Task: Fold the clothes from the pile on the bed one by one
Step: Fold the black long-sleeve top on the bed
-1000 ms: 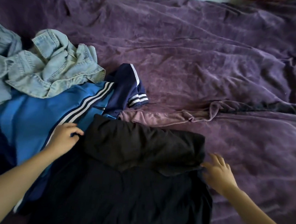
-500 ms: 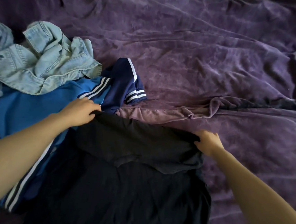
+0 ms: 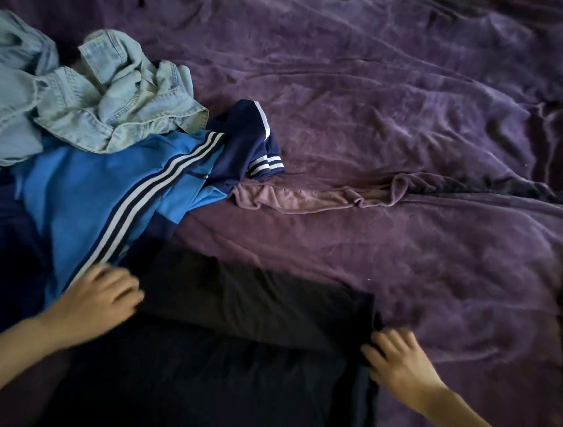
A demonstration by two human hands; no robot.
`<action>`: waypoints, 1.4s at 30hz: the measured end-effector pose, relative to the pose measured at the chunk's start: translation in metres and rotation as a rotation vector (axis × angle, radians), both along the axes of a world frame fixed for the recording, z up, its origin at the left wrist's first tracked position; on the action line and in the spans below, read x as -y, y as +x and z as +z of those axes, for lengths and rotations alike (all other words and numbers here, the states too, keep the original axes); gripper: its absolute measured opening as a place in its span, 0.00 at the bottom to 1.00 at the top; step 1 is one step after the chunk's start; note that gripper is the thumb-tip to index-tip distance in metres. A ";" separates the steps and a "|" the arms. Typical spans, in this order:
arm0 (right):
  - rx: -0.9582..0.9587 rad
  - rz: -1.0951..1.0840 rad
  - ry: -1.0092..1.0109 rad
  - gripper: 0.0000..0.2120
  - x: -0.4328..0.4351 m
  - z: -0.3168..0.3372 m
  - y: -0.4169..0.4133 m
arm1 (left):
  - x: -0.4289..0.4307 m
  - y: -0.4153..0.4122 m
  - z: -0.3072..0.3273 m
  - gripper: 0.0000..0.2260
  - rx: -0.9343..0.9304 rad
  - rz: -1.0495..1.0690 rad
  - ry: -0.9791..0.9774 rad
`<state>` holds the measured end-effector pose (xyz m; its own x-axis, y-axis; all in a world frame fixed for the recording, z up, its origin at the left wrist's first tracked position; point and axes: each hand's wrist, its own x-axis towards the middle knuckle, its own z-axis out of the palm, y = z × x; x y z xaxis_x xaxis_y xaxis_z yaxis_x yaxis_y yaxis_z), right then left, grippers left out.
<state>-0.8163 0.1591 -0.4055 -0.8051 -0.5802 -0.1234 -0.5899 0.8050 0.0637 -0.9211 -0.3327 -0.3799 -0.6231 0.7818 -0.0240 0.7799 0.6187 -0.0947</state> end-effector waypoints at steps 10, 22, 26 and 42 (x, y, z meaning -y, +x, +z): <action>0.506 -0.510 0.136 0.35 0.045 -0.023 -0.056 | -0.054 -0.011 -0.026 0.23 0.273 0.298 -0.211; 0.424 -0.635 0.246 0.21 0.024 0.009 -0.036 | -0.030 -0.034 0.004 0.11 0.272 0.395 -0.460; 0.013 -0.434 0.102 0.22 0.035 0.041 0.021 | 0.003 0.017 0.028 0.10 0.221 0.376 -0.044; 0.463 -0.370 0.015 0.28 0.070 0.005 0.244 | 0.033 0.224 -0.018 0.32 0.367 0.527 -0.506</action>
<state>-0.5720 0.0892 -0.4006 -0.8140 -0.2668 -0.5159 -0.2395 0.9634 -0.1203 -0.6975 -0.3652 -0.3984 -0.7897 0.2282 -0.5694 0.4344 0.8634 -0.2564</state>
